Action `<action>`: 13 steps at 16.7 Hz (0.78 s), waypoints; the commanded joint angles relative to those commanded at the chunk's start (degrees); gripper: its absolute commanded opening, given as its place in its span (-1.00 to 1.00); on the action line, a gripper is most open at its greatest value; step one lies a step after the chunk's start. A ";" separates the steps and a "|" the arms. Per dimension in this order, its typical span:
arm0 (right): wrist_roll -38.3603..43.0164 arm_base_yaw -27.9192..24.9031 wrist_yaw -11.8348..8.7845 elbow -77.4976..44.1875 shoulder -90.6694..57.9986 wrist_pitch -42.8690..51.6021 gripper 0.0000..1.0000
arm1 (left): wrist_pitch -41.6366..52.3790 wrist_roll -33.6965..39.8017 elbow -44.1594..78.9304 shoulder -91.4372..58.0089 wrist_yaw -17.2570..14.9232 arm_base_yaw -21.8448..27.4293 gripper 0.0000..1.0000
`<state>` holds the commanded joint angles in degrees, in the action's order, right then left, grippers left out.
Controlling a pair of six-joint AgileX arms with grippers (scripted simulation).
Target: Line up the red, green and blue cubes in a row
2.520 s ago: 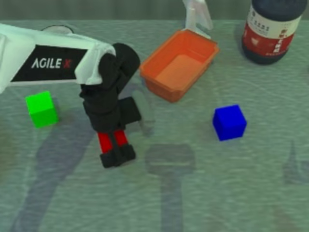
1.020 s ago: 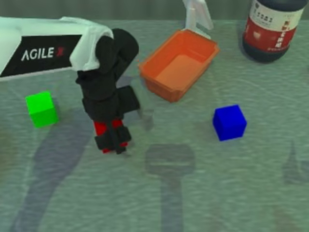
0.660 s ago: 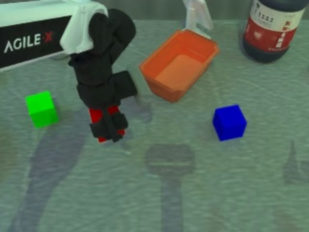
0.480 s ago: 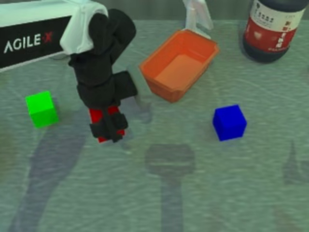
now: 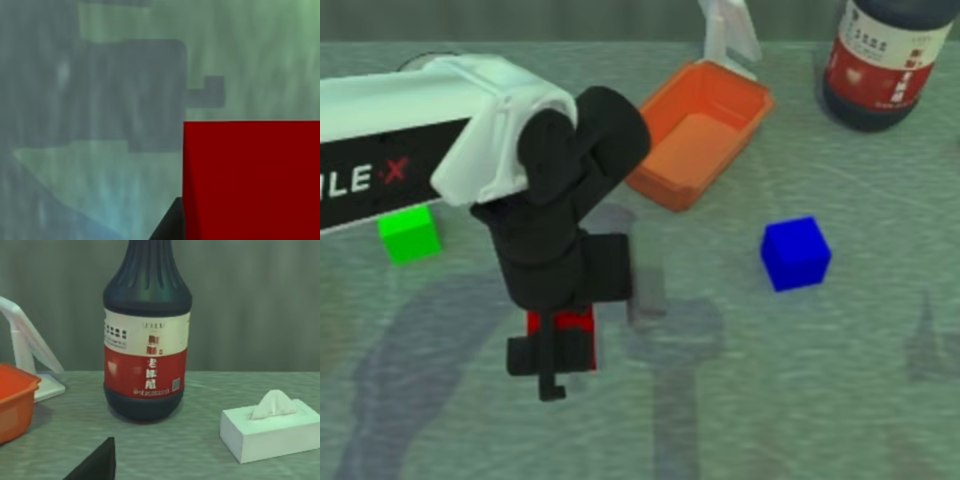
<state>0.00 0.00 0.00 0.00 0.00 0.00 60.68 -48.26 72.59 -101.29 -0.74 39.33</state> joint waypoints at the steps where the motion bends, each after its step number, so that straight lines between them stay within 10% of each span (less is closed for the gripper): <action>1: 0.00 0.00 0.00 0.00 0.00 0.00 1.00 | -0.03 -0.66 -1.23 1.27 0.00 1.16 -1.00; 13: 0.00 0.00 0.00 0.00 0.00 0.00 1.00 | -11.26 -0.79 -8.36 -2.41 0.00 1.87 -1.00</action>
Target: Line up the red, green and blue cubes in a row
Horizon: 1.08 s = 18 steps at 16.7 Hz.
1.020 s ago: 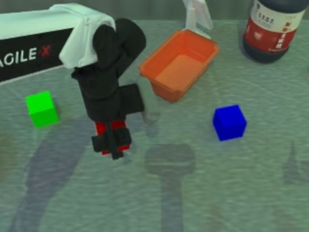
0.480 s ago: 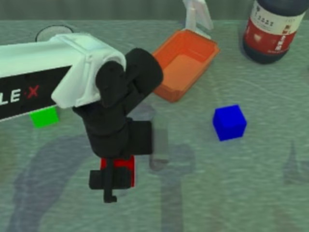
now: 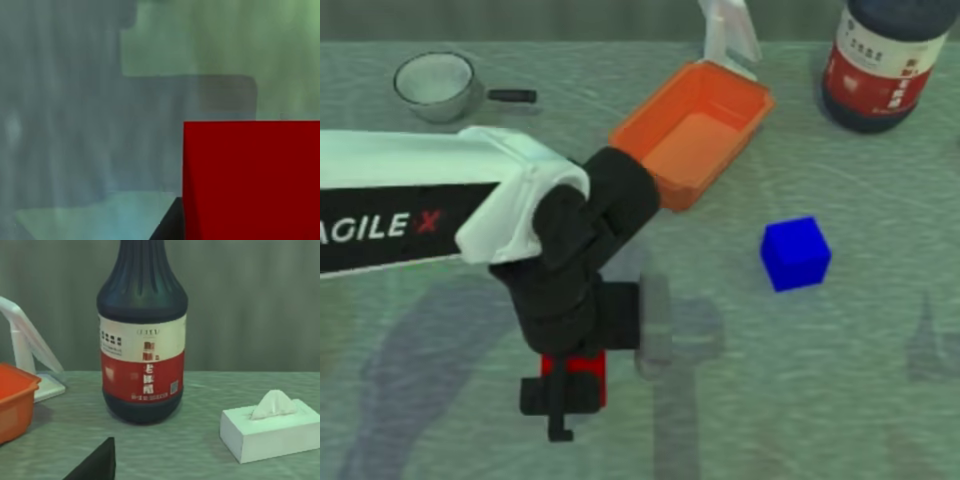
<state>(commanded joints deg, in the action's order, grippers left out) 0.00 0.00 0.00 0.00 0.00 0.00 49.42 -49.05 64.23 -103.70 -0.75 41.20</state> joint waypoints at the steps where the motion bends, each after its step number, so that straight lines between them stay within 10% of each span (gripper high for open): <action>1: 0.00 0.00 0.00 0.00 0.00 0.00 1.00 | -1.99 -0.06 -1.18 -0.83 -0.01 0.15 -1.00; 7: 0.00 0.00 0.00 0.00 0.00 0.00 1.00 | -4.42 -0.11 -2.77 -2.04 -0.01 0.33 -1.00; 18: 0.00 0.00 0.00 0.00 0.00 0.00 1.00 | -4.42 -0.11 -2.77 -2.04 -0.01 0.33 0.66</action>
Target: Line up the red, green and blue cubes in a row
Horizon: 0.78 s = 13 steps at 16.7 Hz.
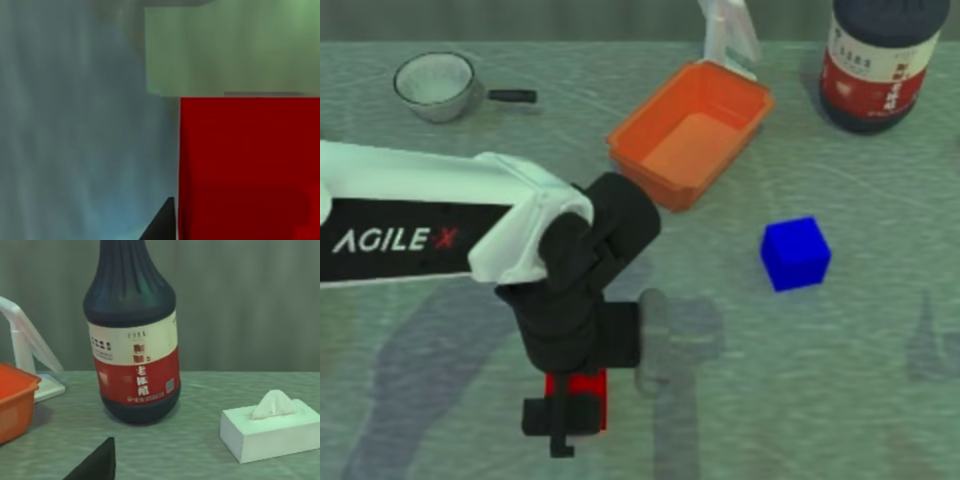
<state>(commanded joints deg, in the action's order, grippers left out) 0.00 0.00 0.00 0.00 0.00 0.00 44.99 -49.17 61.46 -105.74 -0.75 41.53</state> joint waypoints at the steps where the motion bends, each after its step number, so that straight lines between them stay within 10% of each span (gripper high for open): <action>1: 0.00 0.00 0.00 0.00 0.00 0.00 1.00 | 0.00 0.00 0.00 0.00 0.00 0.00 0.81; 13: 0.00 0.00 0.00 0.00 0.00 0.00 1.00 | 1.00 -0.02 0.84 0.35 0.01 -0.16 1.00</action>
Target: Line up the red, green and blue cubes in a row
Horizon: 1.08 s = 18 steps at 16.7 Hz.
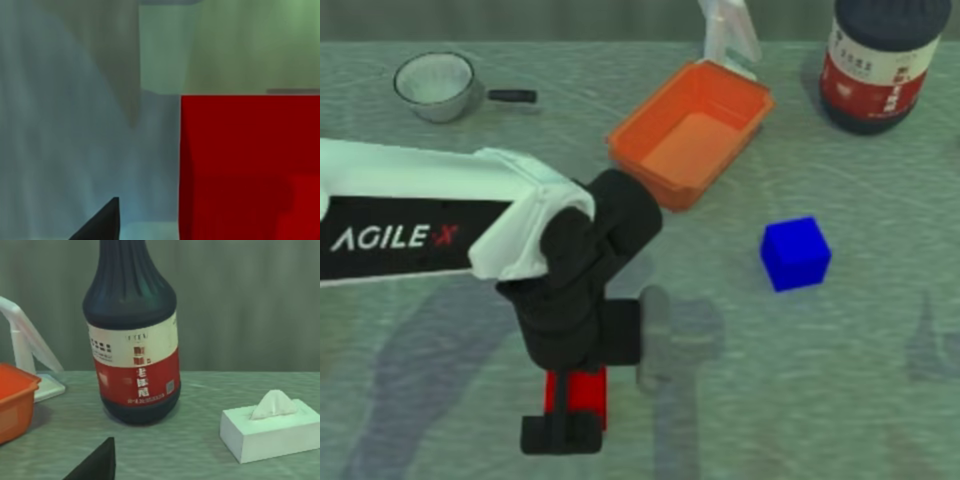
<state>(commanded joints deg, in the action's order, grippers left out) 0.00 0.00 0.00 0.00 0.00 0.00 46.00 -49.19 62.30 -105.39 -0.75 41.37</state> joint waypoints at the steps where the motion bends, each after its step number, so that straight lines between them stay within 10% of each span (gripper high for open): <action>1: 0.00 0.00 0.00 0.00 0.00 0.00 1.00 | 1.41 0.06 1.01 0.50 0.01 -0.18 1.00; 13: 0.00 0.00 0.00 0.00 0.00 0.00 1.00 | 14.83 -0.41 9.45 4.86 0.03 -1.66 1.00; 18: 0.00 0.00 0.00 0.00 0.00 0.00 1.00 | 18.12 -5.57 21.00 -4.11 0.20 -13.20 1.00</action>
<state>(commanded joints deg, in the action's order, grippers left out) 0.00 0.00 0.00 0.00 0.00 0.00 64.11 -54.76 83.29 -109.50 -0.54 28.17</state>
